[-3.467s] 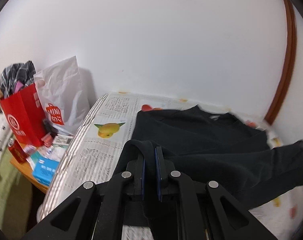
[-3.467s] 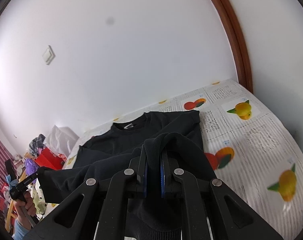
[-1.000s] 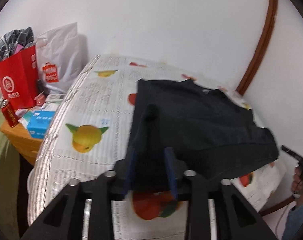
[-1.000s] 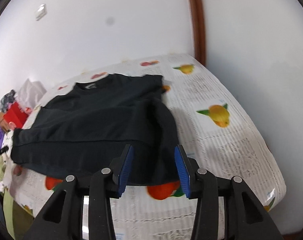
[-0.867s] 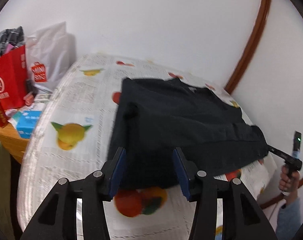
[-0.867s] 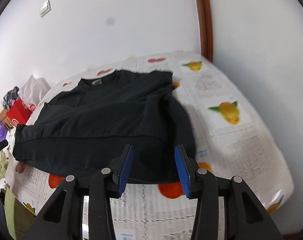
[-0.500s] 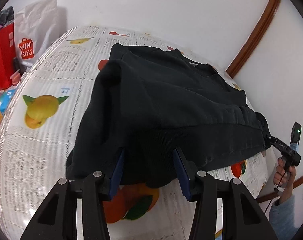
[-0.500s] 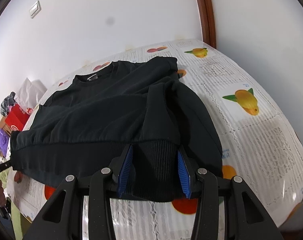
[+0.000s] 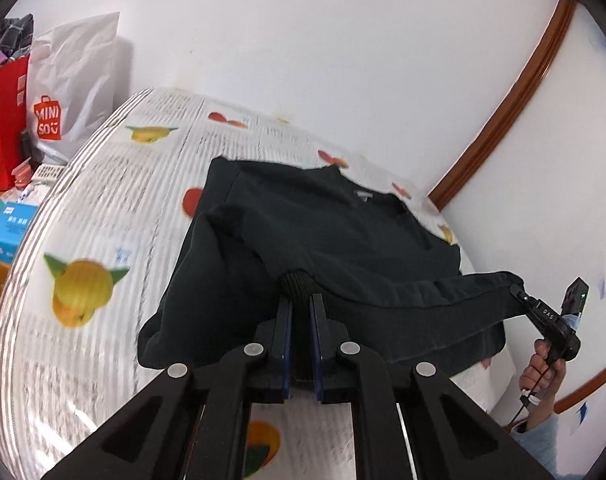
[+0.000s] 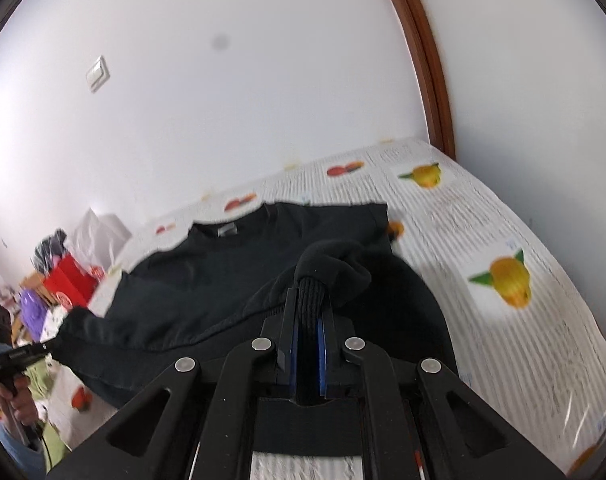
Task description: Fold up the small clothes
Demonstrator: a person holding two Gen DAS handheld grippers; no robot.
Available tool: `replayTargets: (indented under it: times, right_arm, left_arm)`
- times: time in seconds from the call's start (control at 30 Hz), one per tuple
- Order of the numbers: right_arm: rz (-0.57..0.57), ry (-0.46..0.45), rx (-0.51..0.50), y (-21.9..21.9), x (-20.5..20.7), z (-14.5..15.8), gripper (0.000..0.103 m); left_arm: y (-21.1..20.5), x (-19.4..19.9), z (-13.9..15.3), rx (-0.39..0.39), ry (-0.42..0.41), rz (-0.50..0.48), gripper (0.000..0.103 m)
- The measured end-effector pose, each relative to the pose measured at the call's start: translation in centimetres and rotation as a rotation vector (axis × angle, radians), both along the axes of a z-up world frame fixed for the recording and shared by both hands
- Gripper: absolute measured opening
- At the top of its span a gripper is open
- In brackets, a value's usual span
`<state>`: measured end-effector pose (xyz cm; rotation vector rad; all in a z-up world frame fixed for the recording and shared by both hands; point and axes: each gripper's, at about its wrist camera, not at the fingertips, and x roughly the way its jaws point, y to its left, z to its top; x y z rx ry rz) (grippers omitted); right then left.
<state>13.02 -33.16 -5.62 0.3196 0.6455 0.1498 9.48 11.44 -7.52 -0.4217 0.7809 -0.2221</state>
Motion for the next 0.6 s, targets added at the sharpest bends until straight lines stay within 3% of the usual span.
replayTargets:
  times: [0.1, 0.27, 0.43, 0.6]
  right_arm:
    - [-0.006, -0.001, 0.032, -0.4, 1.7, 0.4, 0.007]
    - [0.002, -0.003, 0.031, 0.0, 3.7, 0.8, 0.007]
    - [0.011, 0.001, 0.039, 0.2, 4.7, 0.9, 0.007]
    - [0.026, -0.006, 0.033, 0.3, 4.3, 1.0, 0.007]
  left_arm:
    - [-0.1, 1.2, 0.6, -0.027, 0.007, -0.011, 0.008]
    - [-0.5, 2.4, 0.6, 0.025, 0.057, -0.03, 0.008]
    - [0.0, 2.0, 1.3, -0.012, 0.06, -0.041, 0.008]
    - [-0.7, 1.1, 1.4, 0.048, 0.063, -0.044, 0.008]
